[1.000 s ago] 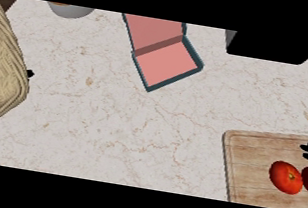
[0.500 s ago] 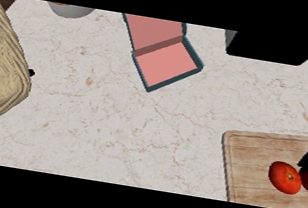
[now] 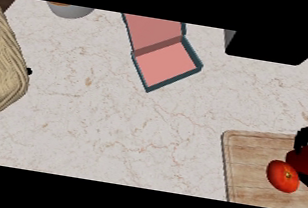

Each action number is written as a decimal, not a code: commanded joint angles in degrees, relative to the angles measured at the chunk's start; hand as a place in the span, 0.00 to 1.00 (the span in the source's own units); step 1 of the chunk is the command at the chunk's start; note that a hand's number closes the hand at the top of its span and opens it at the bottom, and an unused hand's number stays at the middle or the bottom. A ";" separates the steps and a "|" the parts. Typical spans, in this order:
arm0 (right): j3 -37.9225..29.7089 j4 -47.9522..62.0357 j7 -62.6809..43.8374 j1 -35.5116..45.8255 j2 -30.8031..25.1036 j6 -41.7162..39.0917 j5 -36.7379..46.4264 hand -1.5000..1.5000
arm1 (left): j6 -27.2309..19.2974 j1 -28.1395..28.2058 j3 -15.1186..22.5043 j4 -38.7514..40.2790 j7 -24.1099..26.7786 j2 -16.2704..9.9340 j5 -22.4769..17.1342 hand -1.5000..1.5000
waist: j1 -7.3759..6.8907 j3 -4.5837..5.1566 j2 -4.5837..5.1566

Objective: Pick the can from the cutting board and place it in the cardboard box

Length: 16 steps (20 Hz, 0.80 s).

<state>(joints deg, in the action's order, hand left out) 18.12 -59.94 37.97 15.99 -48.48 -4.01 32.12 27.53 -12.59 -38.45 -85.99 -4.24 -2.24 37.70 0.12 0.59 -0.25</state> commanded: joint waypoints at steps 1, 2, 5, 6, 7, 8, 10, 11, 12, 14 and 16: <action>-3.22 1.92 -20.45 1.81 8.87 2.90 -0.99 1.00 | -5.62 -2.14 -0.73 -0.89 1.36 0.58 0.63 0.50 | 0.08 -0.30 0.27; -4.39 2.41 -25.13 1.44 9.75 3.71 -1.26 1.00 | -4.39 -1.12 -1.03 -2.30 1.45 0.50 0.74 0.50 | -0.03 -0.26 -0.05; -5.98 -1.26 -37.30 6.84 11.51 7.02 1.49 1.00 | -3.63 -1.13 -2.40 -2.60 2.24 0.52 0.68 0.50 | -0.50 -0.18 -0.16; -5.04 -2.50 -40.96 6.72 12.60 9.66 4.10 1.00 | -4.51 -1.13 -2.59 -3.04 1.84 1.46 1.28 0.50 | -0.12 -0.21 -0.20; -5.38 -3.22 -44.68 8.22 13.43 10.81 5.33 1.00 | -2.48 -0.29 -2.72 -3.57 2.07 1.21 0.79 0.50 | -0.52 -0.30 -0.18; -4.06 -5.58 -48.59 10.55 14.50 10.35 7.28 1.00 | -3.79 -0.78 -1.71 -3.80 1.64 2.15 1.58 0.50 | -0.37 -0.26 -0.20; -4.73 -11.09 -53.20 12.32 15.06 9.93 7.66 1.00 | -5.02 -0.74 -2.47 -2.73 1.93 2.16 2.19 0.50 | 0.70 -0.30 -0.29; -3.82 -13.64 -55.83 12.69 16.28 11.03 9.43 1.00 | -3.69 -0.48 -3.36 -4.61 1.69 2.17 1.73 0.50 | 0.40 -0.35 -0.43; -4.51 -15.93 -54.34 11.92 15.83 12.87 9.71 1.00 | -5.65 -0.98 -3.60 -0.88 3.79 1.88 2.60 0.50 | 1.18 -0.37 -0.12; -2.67 -18.12 -55.13 14.22 17.64 15.39 13.56 1.00 | -3.91 -2.67 -4.08 -2.31 1.67 0.69 1.65 0.50 | 0.32 -0.46 0.01; -2.77 -22.22 -55.51 15.11 17.32 12.82 12.96 1.00 | -6.73 1.55 -2.01 -1.79 5.53 2.19 2.32 0.50 | 0.40 -0.46 0.01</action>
<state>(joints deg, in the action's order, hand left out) 14.59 -76.08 -14.34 29.12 -32.62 7.97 42.58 30.33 -12.81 -41.45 -88.64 -3.85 -0.97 39.32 0.50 0.28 -0.36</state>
